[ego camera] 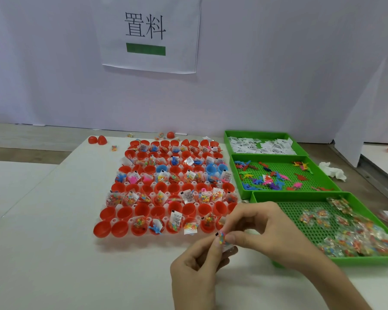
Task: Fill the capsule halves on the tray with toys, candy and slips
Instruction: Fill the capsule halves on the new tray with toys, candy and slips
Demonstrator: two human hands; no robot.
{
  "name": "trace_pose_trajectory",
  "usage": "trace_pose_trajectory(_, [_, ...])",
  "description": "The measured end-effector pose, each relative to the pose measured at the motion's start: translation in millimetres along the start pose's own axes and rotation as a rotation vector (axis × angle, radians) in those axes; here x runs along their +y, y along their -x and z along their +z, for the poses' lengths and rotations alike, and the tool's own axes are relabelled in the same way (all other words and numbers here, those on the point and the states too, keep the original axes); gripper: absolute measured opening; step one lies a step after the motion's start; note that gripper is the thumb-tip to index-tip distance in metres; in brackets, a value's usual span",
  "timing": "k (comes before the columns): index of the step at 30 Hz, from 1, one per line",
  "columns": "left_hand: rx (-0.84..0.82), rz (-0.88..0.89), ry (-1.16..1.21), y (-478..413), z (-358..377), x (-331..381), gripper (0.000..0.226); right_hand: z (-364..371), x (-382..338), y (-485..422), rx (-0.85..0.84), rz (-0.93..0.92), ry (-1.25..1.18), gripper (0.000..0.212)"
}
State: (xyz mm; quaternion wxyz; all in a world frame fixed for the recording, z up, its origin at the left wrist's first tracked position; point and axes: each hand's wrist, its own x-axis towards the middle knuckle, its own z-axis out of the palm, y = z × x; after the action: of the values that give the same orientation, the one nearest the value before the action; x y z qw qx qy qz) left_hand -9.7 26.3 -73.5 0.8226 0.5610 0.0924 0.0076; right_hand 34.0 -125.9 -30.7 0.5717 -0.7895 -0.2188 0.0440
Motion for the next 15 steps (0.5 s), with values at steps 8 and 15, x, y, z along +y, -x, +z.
trace_pose_trajectory(8, [0.031,0.157,-0.151,4.8,3.7,-1.3,0.026,-2.6,3.7,0.8,0.022,-0.027,0.031,0.014])
trace_pose_trajectory(15, [0.062,0.243,-0.15,7.1,4.2,0.0,0.024,-4.6,4.0,1.4,0.023,-0.003,-0.018,0.02])
